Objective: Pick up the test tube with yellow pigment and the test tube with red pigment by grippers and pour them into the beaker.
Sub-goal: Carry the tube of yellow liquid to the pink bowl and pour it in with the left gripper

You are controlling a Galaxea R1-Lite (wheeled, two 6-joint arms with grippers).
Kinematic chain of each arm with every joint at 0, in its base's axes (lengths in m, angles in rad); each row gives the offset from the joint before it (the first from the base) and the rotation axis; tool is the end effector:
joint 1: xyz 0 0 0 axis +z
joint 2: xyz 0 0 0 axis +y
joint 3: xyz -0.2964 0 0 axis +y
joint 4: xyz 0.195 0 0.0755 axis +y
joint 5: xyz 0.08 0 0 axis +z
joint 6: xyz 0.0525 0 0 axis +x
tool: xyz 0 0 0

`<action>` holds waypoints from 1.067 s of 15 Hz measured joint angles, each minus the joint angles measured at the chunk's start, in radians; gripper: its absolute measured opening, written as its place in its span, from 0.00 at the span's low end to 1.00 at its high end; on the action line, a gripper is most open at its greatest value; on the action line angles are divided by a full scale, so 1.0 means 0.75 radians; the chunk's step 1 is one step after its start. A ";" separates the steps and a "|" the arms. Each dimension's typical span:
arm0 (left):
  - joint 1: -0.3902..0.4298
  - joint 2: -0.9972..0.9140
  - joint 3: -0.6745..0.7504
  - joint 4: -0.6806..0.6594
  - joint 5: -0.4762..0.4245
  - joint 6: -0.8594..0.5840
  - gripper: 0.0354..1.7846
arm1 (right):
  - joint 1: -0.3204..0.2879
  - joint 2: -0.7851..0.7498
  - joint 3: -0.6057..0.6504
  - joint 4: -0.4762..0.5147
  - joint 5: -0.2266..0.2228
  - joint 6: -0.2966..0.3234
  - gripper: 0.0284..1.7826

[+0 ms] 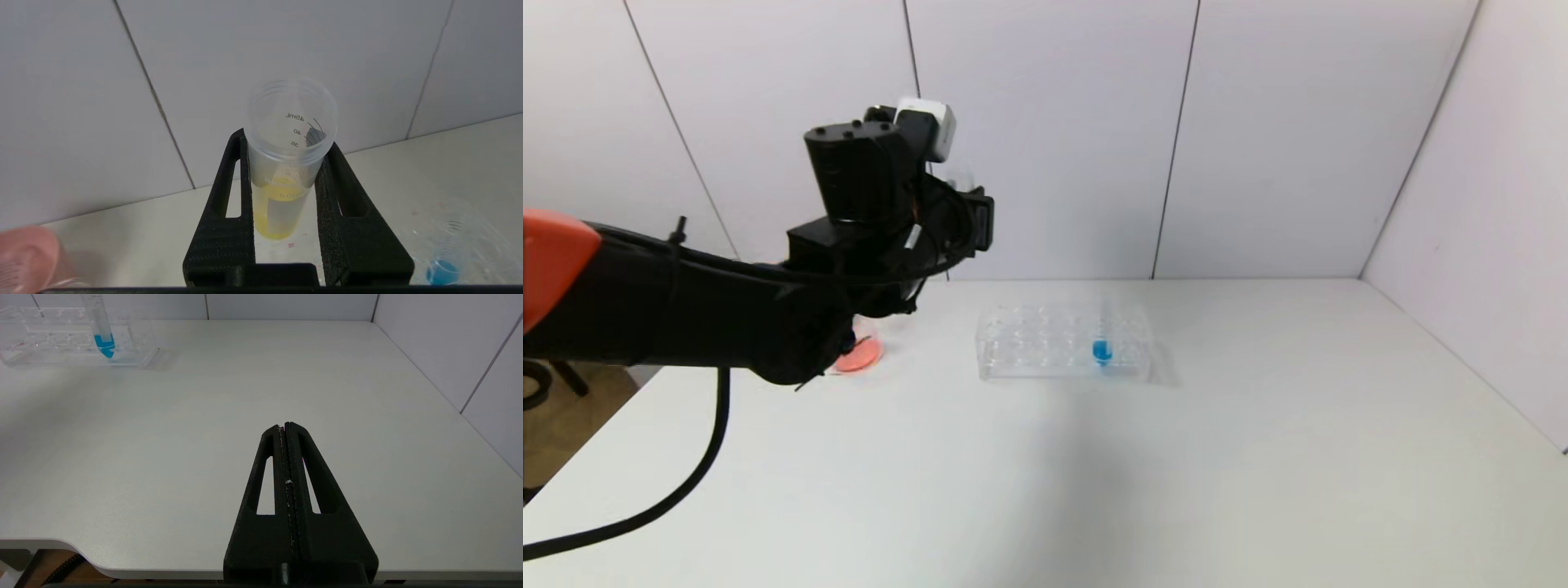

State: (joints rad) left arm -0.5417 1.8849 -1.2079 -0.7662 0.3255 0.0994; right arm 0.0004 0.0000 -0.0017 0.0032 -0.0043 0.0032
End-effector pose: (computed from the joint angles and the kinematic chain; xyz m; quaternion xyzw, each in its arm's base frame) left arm 0.3686 -0.2022 0.2301 0.0306 -0.0458 -0.1056 0.9929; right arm 0.0310 -0.0002 0.0756 0.0016 0.0007 -0.0020 1.0000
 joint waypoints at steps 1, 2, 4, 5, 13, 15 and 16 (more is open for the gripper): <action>0.041 -0.024 -0.020 0.060 -0.010 0.011 0.23 | 0.000 0.000 0.000 0.000 -0.001 0.000 0.05; 0.081 -0.044 -0.030 0.097 -0.030 0.017 0.23 | 0.000 0.000 0.000 0.000 -0.001 0.000 0.05; 0.168 -0.075 -0.039 0.113 -0.098 0.020 0.23 | 0.000 0.000 0.000 0.000 0.000 0.000 0.05; 0.209 -0.086 -0.040 0.115 -0.126 0.020 0.23 | 0.000 0.000 0.000 0.000 -0.001 0.000 0.05; 0.570 -0.104 -0.031 0.112 -0.394 0.020 0.23 | 0.000 0.000 0.000 0.000 0.000 -0.001 0.05; 0.655 -0.093 -0.028 0.106 -0.454 0.020 0.23 | 0.000 0.000 0.000 0.000 -0.001 0.000 0.05; 0.692 -0.087 -0.026 0.104 -0.478 0.020 0.23 | 0.000 0.000 0.000 0.000 0.000 0.000 0.05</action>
State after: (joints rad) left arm -0.0226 1.8200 -1.2272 -0.6879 -0.0330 0.1145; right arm 0.0004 0.0000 -0.0017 0.0032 -0.0043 0.0032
